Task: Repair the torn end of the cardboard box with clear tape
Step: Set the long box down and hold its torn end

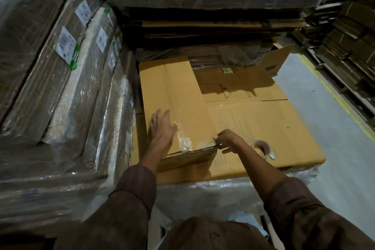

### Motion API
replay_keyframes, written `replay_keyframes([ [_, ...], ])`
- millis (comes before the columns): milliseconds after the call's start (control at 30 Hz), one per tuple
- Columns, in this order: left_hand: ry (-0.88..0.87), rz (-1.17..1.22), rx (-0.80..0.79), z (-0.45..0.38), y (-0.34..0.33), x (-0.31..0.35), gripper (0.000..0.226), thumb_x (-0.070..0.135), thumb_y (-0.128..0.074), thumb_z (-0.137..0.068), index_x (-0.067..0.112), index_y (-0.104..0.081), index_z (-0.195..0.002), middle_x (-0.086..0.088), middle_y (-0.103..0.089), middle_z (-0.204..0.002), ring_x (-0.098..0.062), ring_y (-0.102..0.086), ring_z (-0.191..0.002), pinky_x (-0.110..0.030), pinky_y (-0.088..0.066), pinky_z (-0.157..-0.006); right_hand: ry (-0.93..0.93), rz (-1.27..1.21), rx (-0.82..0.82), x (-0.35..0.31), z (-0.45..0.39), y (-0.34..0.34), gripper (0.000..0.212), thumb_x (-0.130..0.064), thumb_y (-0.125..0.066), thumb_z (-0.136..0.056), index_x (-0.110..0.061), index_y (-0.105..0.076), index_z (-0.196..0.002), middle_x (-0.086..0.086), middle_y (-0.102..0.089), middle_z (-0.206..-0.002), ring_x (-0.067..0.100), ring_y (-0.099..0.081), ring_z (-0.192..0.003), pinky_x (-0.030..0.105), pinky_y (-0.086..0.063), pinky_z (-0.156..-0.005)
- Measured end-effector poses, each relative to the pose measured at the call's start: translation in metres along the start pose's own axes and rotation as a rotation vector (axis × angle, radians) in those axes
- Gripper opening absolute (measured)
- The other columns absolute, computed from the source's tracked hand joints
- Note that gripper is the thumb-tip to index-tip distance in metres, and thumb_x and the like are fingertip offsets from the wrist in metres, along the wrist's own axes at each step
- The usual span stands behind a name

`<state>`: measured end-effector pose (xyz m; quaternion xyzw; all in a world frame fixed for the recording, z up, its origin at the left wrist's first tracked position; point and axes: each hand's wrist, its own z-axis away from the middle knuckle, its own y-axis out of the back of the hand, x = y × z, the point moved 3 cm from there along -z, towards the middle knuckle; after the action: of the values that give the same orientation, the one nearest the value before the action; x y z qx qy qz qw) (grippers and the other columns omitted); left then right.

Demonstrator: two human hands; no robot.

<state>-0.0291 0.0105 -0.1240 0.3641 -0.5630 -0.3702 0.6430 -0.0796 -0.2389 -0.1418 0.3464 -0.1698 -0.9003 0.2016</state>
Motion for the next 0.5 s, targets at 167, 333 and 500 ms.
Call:
replay_keyframes([
  [167,-0.334,-0.103,-0.344,0.025,-0.021,0.04,0.097,0.058,-0.072,-0.083,0.026,-0.022,-0.159,-0.008,-0.01,-0.169,-0.031,-0.006,-0.155,-0.055,-0.011,-0.122,0.108,-0.057,0.108,0.013,-0.003,0.009,0.038,0.002,-0.064,-0.092,0.0,-0.06,-0.129,0.024,-0.07,-0.107,0.029,-0.065,-0.084,0.045,-0.057,-0.076],
  [333,-0.419,-0.35,-0.435,0.041,-0.052,0.052,0.102,0.053,-0.077,-0.079,0.027,-0.018,-0.159,-0.01,-0.005,-0.169,-0.034,-0.004,-0.155,-0.063,-0.01,-0.122,0.225,0.071,0.138,0.016,0.008,0.005,0.058,0.001,-0.079,-0.081,-0.006,-0.058,-0.135,0.015,-0.071,-0.115,0.028,-0.067,-0.101,0.038,-0.056,-0.079],
  [500,-0.43,-0.369,-0.499,0.037,-0.047,0.061,0.086,0.042,-0.074,-0.087,0.026,-0.027,-0.157,-0.011,-0.01,-0.169,-0.037,-0.009,-0.154,-0.066,-0.014,-0.119,0.389,0.064,0.278,0.027,0.013,-0.003,0.06,-0.021,-0.087,-0.078,-0.01,-0.06,-0.131,0.011,-0.071,-0.111,0.018,-0.064,-0.091,0.028,-0.052,-0.076],
])
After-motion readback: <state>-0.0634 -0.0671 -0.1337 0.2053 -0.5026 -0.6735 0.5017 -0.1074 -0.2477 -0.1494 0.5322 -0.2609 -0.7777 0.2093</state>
